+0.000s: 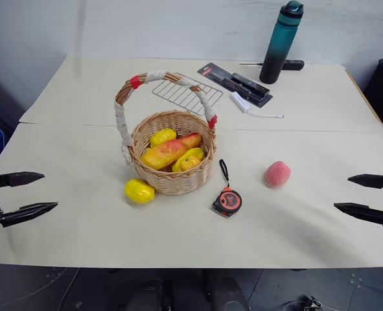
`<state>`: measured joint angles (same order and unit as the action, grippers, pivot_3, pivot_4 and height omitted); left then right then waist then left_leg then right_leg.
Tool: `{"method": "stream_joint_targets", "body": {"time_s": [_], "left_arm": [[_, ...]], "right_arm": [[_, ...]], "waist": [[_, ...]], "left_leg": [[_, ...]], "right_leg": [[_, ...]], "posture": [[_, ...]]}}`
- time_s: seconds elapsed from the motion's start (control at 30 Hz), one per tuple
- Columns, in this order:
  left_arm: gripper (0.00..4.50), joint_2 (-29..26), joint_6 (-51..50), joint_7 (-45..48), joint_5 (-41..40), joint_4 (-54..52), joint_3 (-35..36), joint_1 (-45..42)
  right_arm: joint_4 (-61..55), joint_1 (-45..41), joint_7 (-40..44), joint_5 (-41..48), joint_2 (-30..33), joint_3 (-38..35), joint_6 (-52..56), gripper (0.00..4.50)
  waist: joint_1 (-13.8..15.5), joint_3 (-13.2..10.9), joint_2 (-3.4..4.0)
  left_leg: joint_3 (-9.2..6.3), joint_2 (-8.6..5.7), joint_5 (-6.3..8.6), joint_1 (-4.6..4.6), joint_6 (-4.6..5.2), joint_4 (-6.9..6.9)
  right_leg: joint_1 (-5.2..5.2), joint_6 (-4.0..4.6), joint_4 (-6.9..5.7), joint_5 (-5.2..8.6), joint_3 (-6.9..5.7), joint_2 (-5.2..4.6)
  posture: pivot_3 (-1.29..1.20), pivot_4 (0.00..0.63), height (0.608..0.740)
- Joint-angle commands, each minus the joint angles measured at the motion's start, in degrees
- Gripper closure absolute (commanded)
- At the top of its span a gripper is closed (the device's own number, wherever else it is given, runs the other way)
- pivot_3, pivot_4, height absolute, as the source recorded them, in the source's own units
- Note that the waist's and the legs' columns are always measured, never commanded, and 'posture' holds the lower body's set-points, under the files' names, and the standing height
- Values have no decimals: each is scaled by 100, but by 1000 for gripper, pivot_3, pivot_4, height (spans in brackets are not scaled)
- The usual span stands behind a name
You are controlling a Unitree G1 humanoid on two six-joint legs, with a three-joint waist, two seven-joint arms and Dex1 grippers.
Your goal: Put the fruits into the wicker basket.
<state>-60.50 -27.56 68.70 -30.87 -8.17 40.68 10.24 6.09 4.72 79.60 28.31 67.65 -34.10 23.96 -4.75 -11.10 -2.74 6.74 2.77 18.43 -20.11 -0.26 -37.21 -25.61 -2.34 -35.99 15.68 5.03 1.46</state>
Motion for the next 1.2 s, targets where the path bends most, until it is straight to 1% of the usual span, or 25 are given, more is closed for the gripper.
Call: {"method": "stream_joint_targets", "body": {"time_s": [0.03, 0.5, 0.67, 0.77, 0.83, 0.93, 1.0, 1.03, 1.13, 1.2], "left_arm": [[0, -45, 252, 113, 158, -47, 178, 149], [0, -2, 376, -133, 236, 218, -29, -237], [0, 77, 303, -228, 168, 62, -189, -324], [0, 14, 154, -284, 69, 5, -266, -510], [0, -13, -53, -447, -73, -108, -412, -835], [0, -47, -784, -454, -1021, -1080, -732, -1390], [0, -75, -1174, -517, -1576, -1598, -961, -1738], [0, -103, -1332, -512, -1865, -1834, -1100, -1924], [0, -178, -1533, -502, -2254, -2291, -1549, -2350], [0, -234, -1374, -413, -2041, -2508, -1997, -2562]], "right_arm": [[-1, -134, 22, -9, 120, -69, -32, 28], [-11, -240, -43, -139, 37, -42, -49, 28], [-156, -145, -113, -155, -18, -143, -115, 28], [-424, -232, -232, -132, -29, -110, -115, 28], [-859, -427, -224, 252, -5, -71, 259, 28], [-1911, -837, -405, 821, -87, 435, 750, 28], [-2446, -1130, -643, 1021, -294, 882, 886, 28], [-2662, -1346, -890, 1039, -500, 1207, 949, 28], [-2964, -1719, -1409, 653, -943, 2057, 869, 28], [-2982, -1834, -1871, 162, -1281, 2645, 771, 28]], "waist": [[-3, -2, 8], [-8, -3, 12], [-2, -3, 13], [-4, -3, 13], [-3, -3, 13], [-4, -3, 11], [-5, -1, 7], [-5, -1, 7], [-6, -3, 10], [-2, -5, 16]], "left_leg": [[0, -1, 0, 0, 0, 0], [5, -1, 0, 1, 0, -1], [5, -1, 0, 1, 0, -4], [4, -1, 0, 0, 0, -7], [4, -1, -1, 1, 0, -12], [3, -2, -3, 1, -2, -26], [-1, -1, -3, 1, -4, -33], [-2, -1, -4, -1, -5, -36], [-5, -4, -2, 1, -11, -42], [-6, -7, -4, -2, -14, -48]], "right_leg": [[0, 0, 0, 0, 0, 0], [0, -4, -3, -2, 3, 1], [1, -5, -6, -3, 3, 0], [1, -6, -7, -4, 3, 0], [1, -7, -15, -4, 3, 1], [1, -10, -35, -6, 5, 0], [3, -11, -45, -6, 4, 0], [3, -12, -47, -7, 3, 0], [1, -15, -62, -8, 4, 1], [-5, -14, -71, -8, 5, 0]], "posture": [[0, 150, 740], [0, 150, 740], [0, 150, 740], [0, 150, 740], [0, 150, 740], [0, 150, 740], [0, 150, 740], [0, 150, 740], [0, 150, 740], [0, 150, 740]]}}
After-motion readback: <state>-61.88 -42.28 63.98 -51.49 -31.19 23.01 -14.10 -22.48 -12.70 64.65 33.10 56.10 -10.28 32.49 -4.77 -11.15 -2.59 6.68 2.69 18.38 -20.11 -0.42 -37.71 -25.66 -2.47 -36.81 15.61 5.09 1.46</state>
